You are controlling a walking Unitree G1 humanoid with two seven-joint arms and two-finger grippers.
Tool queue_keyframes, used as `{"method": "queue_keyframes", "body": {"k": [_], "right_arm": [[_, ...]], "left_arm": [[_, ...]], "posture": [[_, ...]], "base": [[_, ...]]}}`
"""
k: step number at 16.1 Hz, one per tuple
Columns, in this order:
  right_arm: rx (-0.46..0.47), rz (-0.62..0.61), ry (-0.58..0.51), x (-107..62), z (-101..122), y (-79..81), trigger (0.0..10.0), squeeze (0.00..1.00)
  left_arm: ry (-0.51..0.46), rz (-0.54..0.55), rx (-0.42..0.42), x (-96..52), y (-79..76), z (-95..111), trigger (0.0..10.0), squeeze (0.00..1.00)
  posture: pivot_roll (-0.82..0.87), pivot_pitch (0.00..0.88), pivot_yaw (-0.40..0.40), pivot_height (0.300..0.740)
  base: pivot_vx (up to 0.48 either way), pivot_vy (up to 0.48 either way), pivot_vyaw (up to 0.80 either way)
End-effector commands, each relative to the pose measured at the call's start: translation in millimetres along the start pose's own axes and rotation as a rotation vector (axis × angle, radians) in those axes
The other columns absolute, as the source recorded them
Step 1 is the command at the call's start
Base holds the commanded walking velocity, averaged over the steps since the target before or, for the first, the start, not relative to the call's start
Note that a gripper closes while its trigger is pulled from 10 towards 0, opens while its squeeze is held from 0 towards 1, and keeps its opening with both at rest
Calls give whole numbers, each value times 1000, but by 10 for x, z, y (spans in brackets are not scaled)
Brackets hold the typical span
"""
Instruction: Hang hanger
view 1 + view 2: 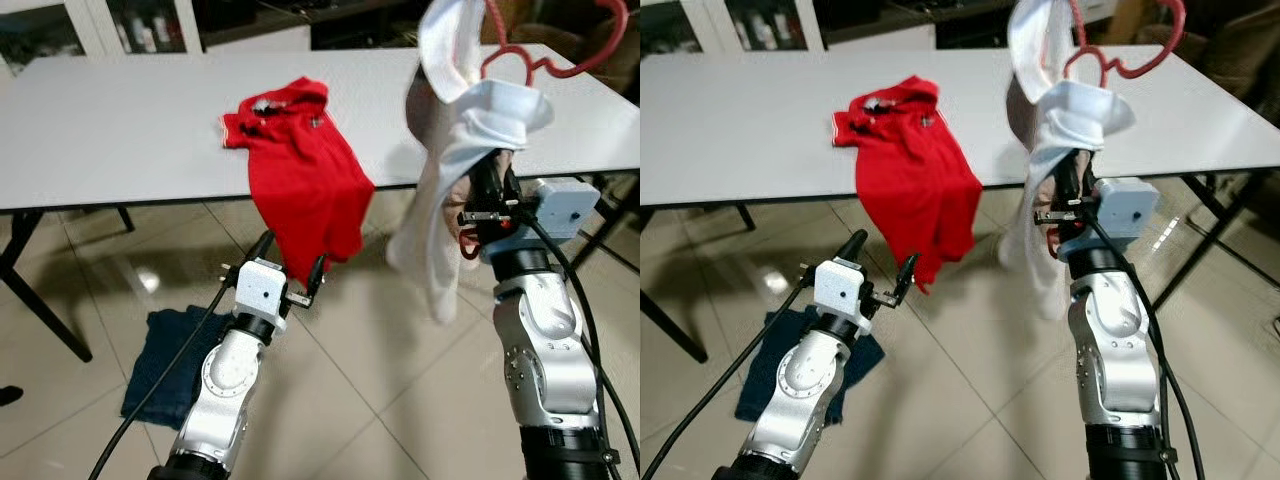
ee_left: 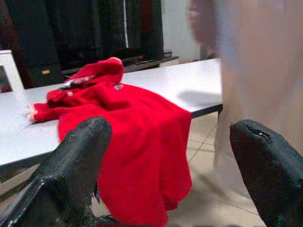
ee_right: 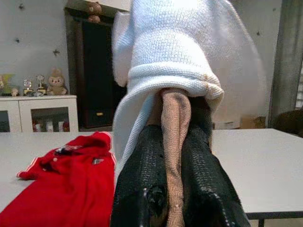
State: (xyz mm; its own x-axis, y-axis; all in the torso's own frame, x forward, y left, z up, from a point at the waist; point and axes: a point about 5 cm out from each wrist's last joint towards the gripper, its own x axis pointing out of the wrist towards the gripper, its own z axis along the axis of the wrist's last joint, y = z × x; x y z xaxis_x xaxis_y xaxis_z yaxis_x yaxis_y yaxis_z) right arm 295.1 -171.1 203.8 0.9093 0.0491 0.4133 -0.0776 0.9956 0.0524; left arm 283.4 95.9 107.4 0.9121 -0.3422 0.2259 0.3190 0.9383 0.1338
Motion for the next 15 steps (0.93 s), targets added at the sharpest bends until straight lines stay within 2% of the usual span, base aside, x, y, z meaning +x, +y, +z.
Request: {"method": "queue_keyframes", "body": {"k": [1,3,7,11,15], "right_arm": [[-5,-12,-46,25,83,6,10000,0],[-1,10,-49,31,82,62,10000,0],[-12,9,-60,62,116,16,10000,0],[-29,14,-129,198,280,33,10000,0],[-46,-3,-139,324,340,-46,10000,0]], "left_arm": [[-5,-20,2,8,-39,30,10000,0],[4,1,4,29,10,12,10000,0],[3,0,1,51,-10,21,10000,0],[-2,-7,2,76,-22,25,10000,0],[-8,-11,6,100,-13,41,10000,0]], "posture": [[63,50,-9,740],[58,46,-10,740],[55,38,-16,740],[58,21,-13,740],[60,18,-12,740]], "base": [[439,0,0],[441,0,0],[443,0,0],[472,0,0],[480,0,0]]}}
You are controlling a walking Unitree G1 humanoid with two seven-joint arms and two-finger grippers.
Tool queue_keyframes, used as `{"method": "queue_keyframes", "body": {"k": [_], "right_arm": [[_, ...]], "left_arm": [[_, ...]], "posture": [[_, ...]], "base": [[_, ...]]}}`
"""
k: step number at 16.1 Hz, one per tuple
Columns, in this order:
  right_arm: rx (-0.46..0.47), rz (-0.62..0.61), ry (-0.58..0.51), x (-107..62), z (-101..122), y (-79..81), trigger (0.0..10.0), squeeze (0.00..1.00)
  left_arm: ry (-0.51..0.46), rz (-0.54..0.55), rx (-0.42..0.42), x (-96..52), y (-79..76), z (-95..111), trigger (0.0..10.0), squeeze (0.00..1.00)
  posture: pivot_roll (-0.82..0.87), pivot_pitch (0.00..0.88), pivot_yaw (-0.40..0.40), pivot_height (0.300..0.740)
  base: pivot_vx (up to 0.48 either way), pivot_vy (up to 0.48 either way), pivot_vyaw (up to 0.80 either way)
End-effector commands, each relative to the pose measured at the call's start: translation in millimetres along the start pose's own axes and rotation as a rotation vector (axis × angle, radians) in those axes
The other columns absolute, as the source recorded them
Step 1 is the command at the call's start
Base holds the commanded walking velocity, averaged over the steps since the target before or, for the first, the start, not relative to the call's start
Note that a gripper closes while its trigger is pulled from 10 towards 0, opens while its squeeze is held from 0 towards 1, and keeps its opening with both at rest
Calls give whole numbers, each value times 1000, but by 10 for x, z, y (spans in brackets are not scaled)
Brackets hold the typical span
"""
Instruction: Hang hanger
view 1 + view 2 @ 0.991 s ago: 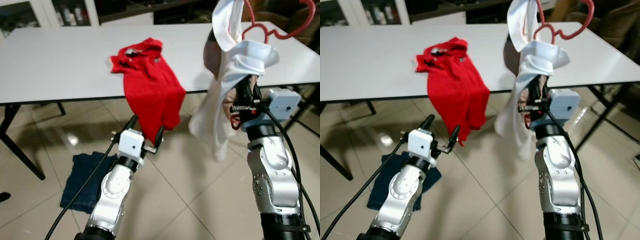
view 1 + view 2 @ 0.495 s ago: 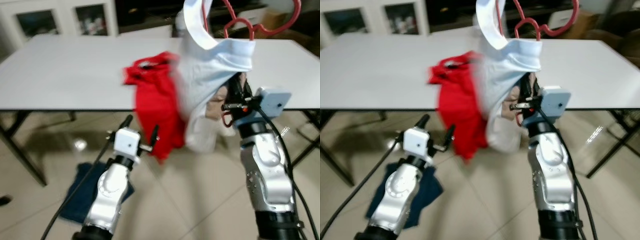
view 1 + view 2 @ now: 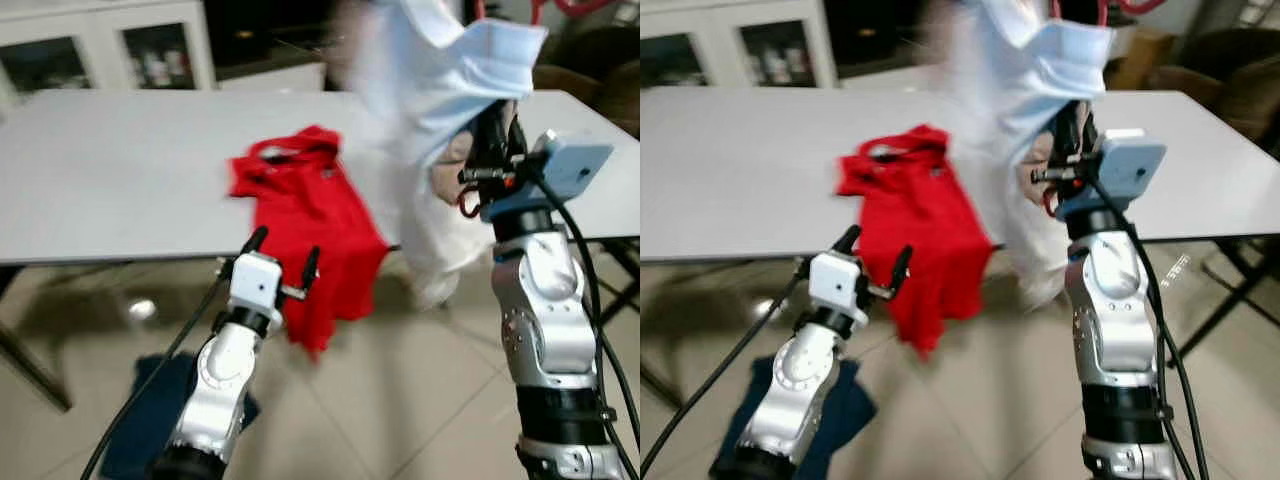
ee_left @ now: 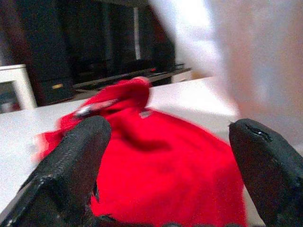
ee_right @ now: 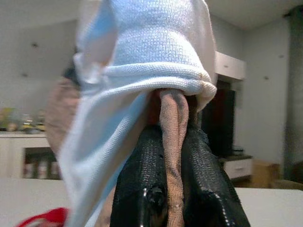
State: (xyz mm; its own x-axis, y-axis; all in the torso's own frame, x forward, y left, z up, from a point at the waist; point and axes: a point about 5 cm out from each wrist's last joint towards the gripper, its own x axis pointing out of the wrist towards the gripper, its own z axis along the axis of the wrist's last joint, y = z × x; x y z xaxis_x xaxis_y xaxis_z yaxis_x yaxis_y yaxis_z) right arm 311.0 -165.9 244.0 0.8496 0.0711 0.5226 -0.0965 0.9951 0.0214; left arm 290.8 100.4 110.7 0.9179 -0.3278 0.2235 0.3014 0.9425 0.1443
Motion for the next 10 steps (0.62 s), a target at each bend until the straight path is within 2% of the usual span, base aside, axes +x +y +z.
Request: {"method": "queue_keyframes", "body": {"k": [1,5,8,10], "right_arm": [[-32,-35,-11,21,37,-109,10000,0],[-16,-26,14,-3,-26,-58,10000,0],[-11,-27,24,-16,-53,-60,10000,0],[-10,-30,26,-18,-57,-64,10000,0]], "left_arm": [[-14,-26,-8,41,-85,35,10000,0],[-27,-27,-7,45,-80,61,10000,0],[-162,-61,21,182,-128,407,10000,0],[-195,-67,27,217,-143,488,10000,0]], "posture": [[60,18,-12,740],[66,17,-10,740],[66,19,-8,740],[65,18,-8,740]], "base": [[480,0,0],[480,0,0],[480,0,0],[480,0,0]]}}
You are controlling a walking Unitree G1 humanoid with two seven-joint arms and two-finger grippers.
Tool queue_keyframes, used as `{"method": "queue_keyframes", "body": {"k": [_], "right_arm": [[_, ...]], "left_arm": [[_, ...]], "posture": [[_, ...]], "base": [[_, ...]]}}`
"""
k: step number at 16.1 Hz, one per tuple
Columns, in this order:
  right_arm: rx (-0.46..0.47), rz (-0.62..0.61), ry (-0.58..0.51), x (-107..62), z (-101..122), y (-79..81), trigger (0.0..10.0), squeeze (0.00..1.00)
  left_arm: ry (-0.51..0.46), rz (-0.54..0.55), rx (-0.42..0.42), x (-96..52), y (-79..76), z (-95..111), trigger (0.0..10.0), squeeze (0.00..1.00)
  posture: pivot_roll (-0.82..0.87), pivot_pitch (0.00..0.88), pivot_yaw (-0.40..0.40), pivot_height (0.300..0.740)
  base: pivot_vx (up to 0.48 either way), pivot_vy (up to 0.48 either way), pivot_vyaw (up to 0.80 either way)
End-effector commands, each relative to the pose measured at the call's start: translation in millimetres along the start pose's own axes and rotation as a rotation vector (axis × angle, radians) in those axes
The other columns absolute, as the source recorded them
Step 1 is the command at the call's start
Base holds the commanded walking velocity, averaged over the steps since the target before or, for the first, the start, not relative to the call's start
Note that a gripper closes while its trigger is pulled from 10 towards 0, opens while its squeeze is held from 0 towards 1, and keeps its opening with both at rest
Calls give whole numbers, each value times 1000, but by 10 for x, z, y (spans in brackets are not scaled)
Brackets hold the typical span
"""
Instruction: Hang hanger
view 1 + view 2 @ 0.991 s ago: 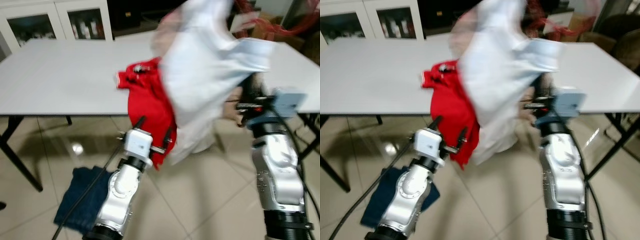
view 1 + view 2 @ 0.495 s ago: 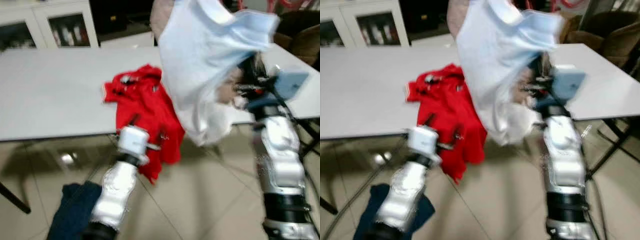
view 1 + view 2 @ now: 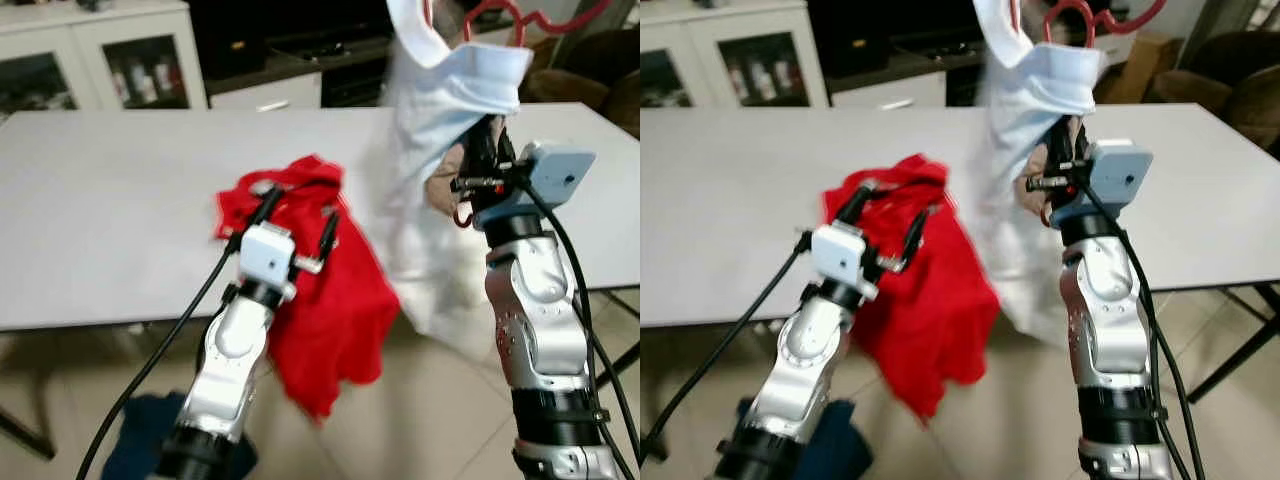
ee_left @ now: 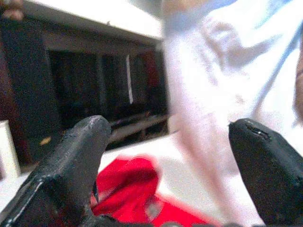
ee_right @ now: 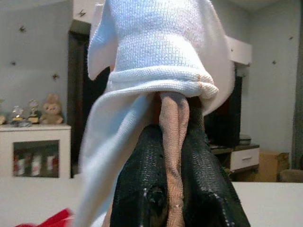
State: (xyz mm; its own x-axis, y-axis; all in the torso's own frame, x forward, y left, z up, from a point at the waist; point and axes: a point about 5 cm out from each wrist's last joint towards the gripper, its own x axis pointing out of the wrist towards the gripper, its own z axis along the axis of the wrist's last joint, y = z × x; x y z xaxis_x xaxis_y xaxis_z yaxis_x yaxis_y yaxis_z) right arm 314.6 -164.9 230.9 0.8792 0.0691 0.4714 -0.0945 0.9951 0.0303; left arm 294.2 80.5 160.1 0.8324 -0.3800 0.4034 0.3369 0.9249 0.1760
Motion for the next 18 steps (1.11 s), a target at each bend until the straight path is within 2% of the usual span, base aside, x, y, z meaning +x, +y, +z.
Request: {"method": "queue_keyframes", "body": {"k": [1,3,7,10,16,18], "right_arm": [[-15,-26,-31,14,72,-67,10000,0],[-14,-30,-16,4,44,-66,10000,0],[-73,-128,125,-48,-163,-234,10000,0],[-92,-148,192,-81,-259,-284,10000,0],[-77,-129,211,-93,-291,-199,10000,0],[-80,-127,222,-99,-307,-205,10000,0]], "left_arm": [[-12,-25,9,41,-44,48,10000,0],[-20,-29,8,54,-46,81,10000,0],[-10,-32,6,36,-45,84,10000,0],[-4,-36,5,38,-56,78,10000,0],[15,-41,6,36,-59,53,10000,0],[20,-40,13,36,-57,48,10000,0]], "posture": [[65,19,-8,740],[63,20,-6,740],[60,23,-4,740],[56,22,-3,740],[56,19,0,740],[57,20,0,740]], "base": [[480,0,0],[480,0,0],[480,0,0],[411,0,0],[0,0,0],[251,-334,0]]}}
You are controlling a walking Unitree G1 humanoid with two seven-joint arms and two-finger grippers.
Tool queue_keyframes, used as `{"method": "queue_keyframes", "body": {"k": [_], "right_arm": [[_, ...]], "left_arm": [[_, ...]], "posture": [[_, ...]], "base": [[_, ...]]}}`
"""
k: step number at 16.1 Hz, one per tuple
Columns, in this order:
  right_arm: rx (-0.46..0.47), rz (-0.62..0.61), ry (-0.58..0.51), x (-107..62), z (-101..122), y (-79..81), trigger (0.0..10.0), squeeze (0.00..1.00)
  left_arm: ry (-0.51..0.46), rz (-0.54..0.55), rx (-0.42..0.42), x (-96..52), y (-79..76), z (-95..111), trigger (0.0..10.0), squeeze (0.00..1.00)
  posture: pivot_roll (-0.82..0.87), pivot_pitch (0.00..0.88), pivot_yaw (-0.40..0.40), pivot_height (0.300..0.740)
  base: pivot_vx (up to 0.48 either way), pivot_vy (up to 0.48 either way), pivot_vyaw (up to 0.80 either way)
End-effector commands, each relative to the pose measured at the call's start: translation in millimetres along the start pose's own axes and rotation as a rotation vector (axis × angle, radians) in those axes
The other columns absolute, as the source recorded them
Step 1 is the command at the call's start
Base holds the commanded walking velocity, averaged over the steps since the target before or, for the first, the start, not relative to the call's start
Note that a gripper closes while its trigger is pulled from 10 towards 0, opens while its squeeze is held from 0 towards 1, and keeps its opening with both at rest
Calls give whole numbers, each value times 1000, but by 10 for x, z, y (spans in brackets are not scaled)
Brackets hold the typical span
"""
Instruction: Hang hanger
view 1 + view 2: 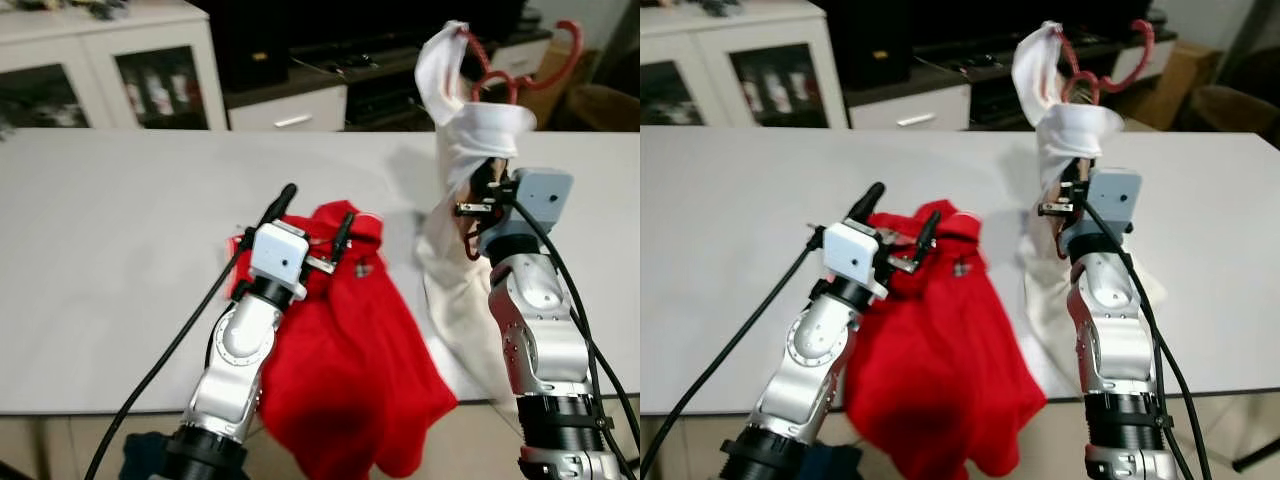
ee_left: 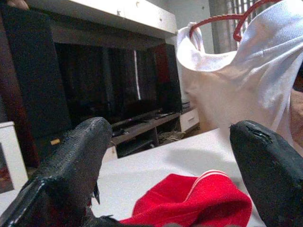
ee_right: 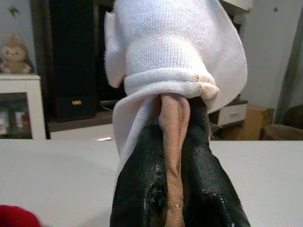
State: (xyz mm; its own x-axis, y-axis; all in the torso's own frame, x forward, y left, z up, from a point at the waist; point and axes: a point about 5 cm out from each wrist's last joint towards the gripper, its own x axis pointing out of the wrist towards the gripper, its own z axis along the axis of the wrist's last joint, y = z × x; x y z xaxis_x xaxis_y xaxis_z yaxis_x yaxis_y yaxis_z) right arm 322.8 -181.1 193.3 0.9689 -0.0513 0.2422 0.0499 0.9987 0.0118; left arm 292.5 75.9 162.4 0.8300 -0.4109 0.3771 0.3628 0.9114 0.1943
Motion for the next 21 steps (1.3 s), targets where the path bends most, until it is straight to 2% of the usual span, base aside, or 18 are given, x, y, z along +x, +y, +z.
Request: {"method": "queue_keyframes", "body": {"k": [1,4,8,10,18,19,20,21], "right_arm": [[-21,-2,-2,5,26,-36,10000,0],[-37,2,56,-9,-62,-39,10000,0],[-29,10,59,-26,-67,-17,10000,0],[-25,14,64,-34,-75,-3,10000,0],[-27,21,73,-40,-85,12,10000,0],[-114,-70,136,1,-150,-191,10000,0],[-251,-239,208,52,-168,-593,10000,0],[-314,-322,213,78,-105,-811,10000,0]], "left_arm": [[3,-8,11,20,-16,15,10000,0],[12,-12,15,11,-25,0,10000,0],[17,-14,17,13,-29,-2,10000,0],[23,-12,10,17,-18,-8,10000,0],[26,-10,10,16,-20,-9,10000,0],[27,-12,12,13,-25,-10,10000,0],[29,-16,14,12,-32,-10,10000,0],[30,-19,15,11,-34,-11,10000,0]], "posture": [[56,21,0,740],[54,23,1,740],[53,24,5,740],[52,25,6,740],[53,25,5,740],[52,28,3,740],[52,28,3,740],[52,28,3,740]], "base": [[247,-409,0],[241,-411,0],[243,-411,0],[274,0,0],[0,0,0],[0,0,0],[0,0,0],[0,0,0]]}}
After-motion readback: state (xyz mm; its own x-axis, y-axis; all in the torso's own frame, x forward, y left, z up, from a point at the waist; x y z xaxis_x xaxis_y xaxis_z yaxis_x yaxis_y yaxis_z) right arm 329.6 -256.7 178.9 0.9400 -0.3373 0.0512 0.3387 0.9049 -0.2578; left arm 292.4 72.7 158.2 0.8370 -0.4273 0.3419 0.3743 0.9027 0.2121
